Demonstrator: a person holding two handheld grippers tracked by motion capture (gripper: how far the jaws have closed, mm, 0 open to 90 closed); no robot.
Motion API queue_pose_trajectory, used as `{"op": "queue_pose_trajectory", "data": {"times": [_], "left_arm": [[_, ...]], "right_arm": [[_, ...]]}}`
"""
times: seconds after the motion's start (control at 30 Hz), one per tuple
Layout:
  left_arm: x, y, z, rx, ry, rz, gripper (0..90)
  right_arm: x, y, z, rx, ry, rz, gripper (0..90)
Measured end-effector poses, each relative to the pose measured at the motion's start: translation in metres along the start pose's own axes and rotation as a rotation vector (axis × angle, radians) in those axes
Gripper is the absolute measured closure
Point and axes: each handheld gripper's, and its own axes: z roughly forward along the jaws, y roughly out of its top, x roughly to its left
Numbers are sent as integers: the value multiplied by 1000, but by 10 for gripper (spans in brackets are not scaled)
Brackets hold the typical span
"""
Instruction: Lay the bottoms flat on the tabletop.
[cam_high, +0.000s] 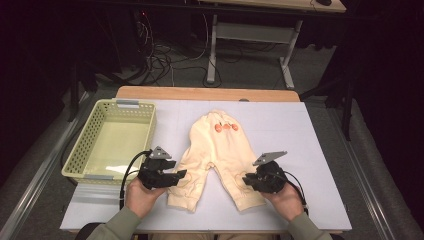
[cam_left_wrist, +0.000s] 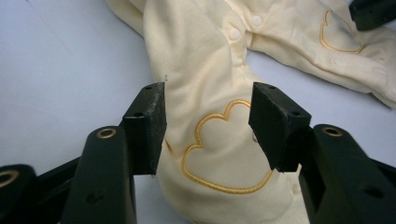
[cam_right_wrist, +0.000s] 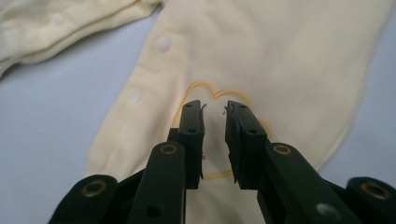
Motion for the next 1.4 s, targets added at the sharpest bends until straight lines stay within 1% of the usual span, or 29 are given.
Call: {"op": "queue_pose_trajectory", "data": {"times": [0.03,0.13,0.17,0.27,0.33,0.43,0.47,0.53,0.57,0.6,0.67,0.73,0.77,0.87,0.9,0.93,0.97,1.0,1.07,1.1,1.13,1.17,1.23,1.3,1.37,1.4], "left_arm": [[0,0,0,1,-1,-1,451],[1,0,0,-1,0,-2,451],[1,0,0,-3,0,-2,451],[2,0,0,-5,0,-3,451],[2,0,0,-7,1,-6,451],[3,-1,-1,-14,0,-5,451],[3,-1,-1,-16,0,-4,451],[2,-1,-1,-15,3,0,451],[2,-1,-1,-15,3,1,451],[2,-1,-1,-15,4,2,451],[2,-1,-1,-15,2,-1,451],[3,-1,-2,-20,1,-2,451],[3,-1,-2,-21,1,-4,451],[3,-1,-2,-20,1,-4,451],[3,-1,-1,-19,2,-5,451],[3,-1,-1,-18,1,-5,451],[3,-1,0,-16,3,-3,451],[2,-1,0,-12,5,0,451],[2,-1,0,-9,8,4,451],[2,-1,0,-9,9,6,451],[2,-1,0,-11,10,7,451],[3,-2,-1,-14,10,6,451],[3,-2,-1,-15,10,6,451],[3,-2,-1,-14,10,6,451],[3,-2,-1,-12,7,7,451],[3,-2,-1,-11,8,8,451]], "right_arm": [[2,-1,-1,5,6,5,770],[9,-4,-4,19,26,-4,769],[11,-5,-4,20,31,2,763],[11,-6,-5,14,38,13,750],[9,-5,-6,-8,50,30,733],[0,1,-9,-64,47,55,722],[-4,5,-10,-76,46,71,723],[-12,12,-8,-92,23,79,720],[-19,17,-6,-100,26,97,713],[-25,21,-3,-102,28,121,703],[-38,29,4,-105,-2,128,678],[-50,36,10,-108,1,174,662],[-57,41,13,-106,-14,188,654],[-70,52,20,-100,-37,221,619],[-70,52,20,-100,-37,221,619],[-75,56,22,-90,-43,229,617],[-79,59,25,-79,-58,235,623],[-84,63,27,-69,-82,239,645],[-92,68,30,-57,-95,266,736],[-95,71,31,-49,-104,267,805],[-98,74,33,-44,-111,274,854],[-101,76,34,-44,-115,280,875],[-106,82,38,-42,-117,292,882],[-109,88,42,-37,-109,316,883],[-111,92,49,-9,-102,338,883],[-112,93,53,-4,-106,347,883]]}}
